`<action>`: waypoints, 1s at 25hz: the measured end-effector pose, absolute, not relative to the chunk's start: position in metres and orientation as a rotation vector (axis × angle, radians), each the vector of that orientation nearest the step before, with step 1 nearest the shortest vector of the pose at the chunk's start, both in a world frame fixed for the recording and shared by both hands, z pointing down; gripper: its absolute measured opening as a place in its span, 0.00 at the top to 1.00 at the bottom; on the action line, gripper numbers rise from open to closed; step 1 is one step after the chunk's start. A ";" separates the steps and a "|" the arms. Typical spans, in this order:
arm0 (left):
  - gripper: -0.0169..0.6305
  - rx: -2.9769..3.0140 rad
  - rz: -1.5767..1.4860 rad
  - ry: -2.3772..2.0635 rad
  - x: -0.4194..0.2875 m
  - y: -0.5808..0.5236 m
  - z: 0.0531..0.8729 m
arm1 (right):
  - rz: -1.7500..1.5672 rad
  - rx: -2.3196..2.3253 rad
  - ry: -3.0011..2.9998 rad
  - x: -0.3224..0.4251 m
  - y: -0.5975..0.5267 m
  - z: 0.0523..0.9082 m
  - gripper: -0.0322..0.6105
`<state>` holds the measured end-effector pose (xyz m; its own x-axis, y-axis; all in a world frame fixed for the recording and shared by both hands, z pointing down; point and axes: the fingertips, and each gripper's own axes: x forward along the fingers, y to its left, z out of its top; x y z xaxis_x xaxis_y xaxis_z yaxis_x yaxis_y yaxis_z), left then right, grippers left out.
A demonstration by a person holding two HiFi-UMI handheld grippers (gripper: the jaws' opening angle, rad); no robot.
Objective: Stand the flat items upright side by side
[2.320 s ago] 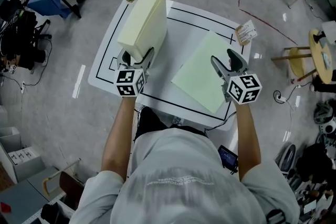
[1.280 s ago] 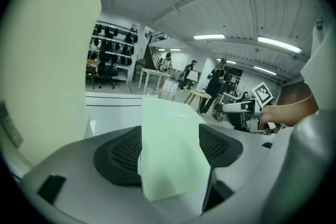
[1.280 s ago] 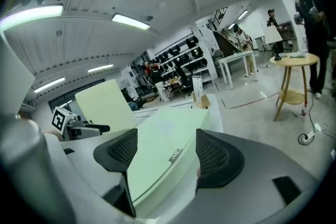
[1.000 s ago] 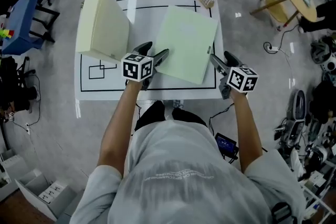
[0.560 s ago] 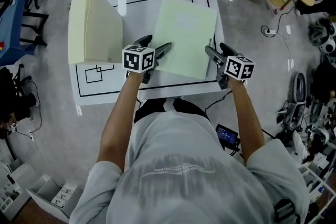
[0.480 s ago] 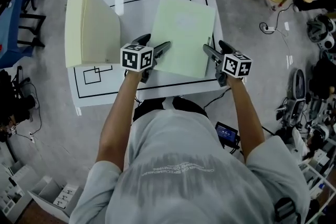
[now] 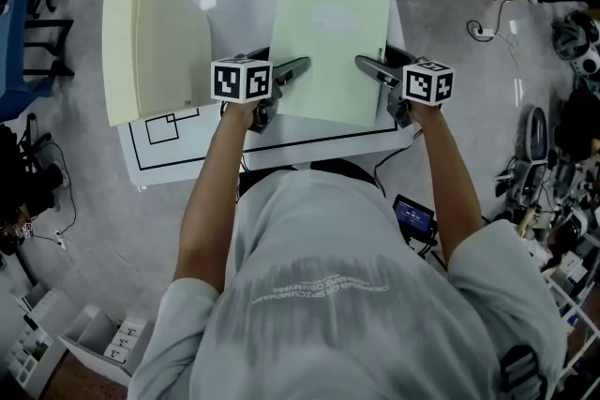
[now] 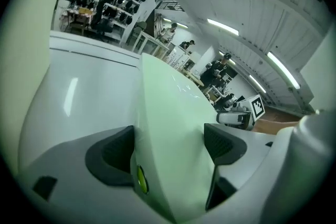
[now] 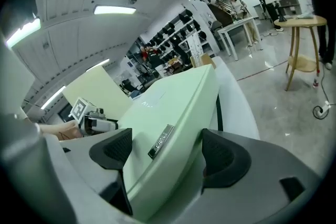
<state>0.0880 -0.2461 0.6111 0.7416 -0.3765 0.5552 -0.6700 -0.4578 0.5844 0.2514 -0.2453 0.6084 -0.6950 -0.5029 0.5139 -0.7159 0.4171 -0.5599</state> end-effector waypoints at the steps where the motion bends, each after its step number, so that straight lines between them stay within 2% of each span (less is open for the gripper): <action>1: 0.34 2.068 0.425 -0.783 0.088 -0.246 0.613 | 1.151 1.063 -2.405 0.251 -0.249 0.609 0.32; 10: 0.34 2.054 0.398 -0.779 0.088 -0.244 0.613 | 1.136 1.040 -2.481 0.250 -0.247 0.600 0.32; 18: 0.33 2.056 0.346 -0.817 0.097 -0.245 0.608 | 1.641 1.193 -2.606 0.275 -0.263 0.580 0.32; 25: 0.33 2.060 0.337 -0.838 0.097 -0.246 0.606 | 1.929 1.259 -2.651 0.282 -0.270 0.571 0.32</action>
